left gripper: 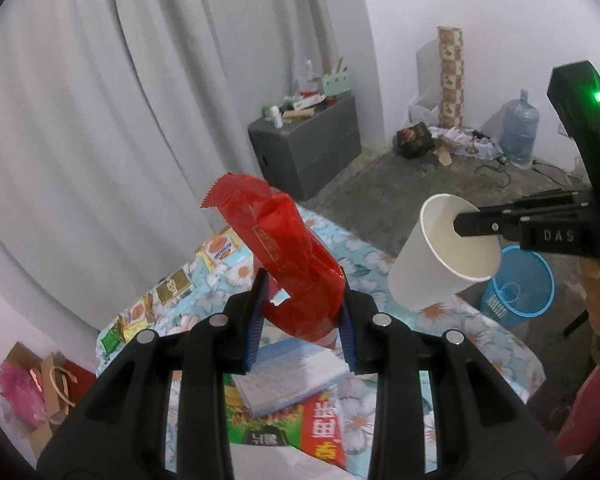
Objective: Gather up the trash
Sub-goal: 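Carry the red packet and white cup with both grippers toward the blue wastebasket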
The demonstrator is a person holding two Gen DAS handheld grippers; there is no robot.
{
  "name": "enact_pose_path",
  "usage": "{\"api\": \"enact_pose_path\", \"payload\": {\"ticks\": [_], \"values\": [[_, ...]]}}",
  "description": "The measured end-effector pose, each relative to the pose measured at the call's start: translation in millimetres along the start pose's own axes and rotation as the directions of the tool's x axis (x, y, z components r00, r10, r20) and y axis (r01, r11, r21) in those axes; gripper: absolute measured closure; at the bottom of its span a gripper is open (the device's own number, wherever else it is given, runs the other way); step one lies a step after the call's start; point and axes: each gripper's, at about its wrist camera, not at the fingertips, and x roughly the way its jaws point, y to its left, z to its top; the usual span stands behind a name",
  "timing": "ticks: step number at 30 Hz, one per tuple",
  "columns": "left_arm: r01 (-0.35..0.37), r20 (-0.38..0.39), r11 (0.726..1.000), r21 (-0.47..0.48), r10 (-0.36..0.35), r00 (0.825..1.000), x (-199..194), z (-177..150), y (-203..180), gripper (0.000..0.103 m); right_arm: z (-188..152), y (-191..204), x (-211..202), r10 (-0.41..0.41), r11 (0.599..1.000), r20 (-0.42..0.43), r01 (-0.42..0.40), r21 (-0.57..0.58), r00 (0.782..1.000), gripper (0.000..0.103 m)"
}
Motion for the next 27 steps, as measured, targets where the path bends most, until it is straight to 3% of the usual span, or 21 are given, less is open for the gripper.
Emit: {"api": "enact_pose_path", "payload": {"ticks": [9, 15, 21, 27], "values": [[0.06, 0.073, 0.993, 0.103, -0.067, 0.995, -40, 8, -69, 0.073, -27, -34, -68, -0.059, 0.997, 0.079, 0.055, 0.045, 0.995, 0.099], [0.221, 0.021, 0.969, 0.107, -0.225, 0.974, -31, 18, -129, 0.073, -65, -94, -105, -0.144, 0.979, 0.093, 0.128, 0.157, 0.985, 0.099], [0.379, -0.057, 0.911, 0.161, -0.375, 0.925, -1, 25, -213, 0.073, -116, -180, -126, -0.266, 0.919, 0.038, 0.242, 0.312, 0.963, 0.099], [0.529, -0.198, 0.837, 0.141, -0.5, 0.843, 62, 29, -293, 0.073, -160, -265, -122, -0.339, 0.827, -0.044, 0.32, 0.462, 0.94, 0.099]]}}
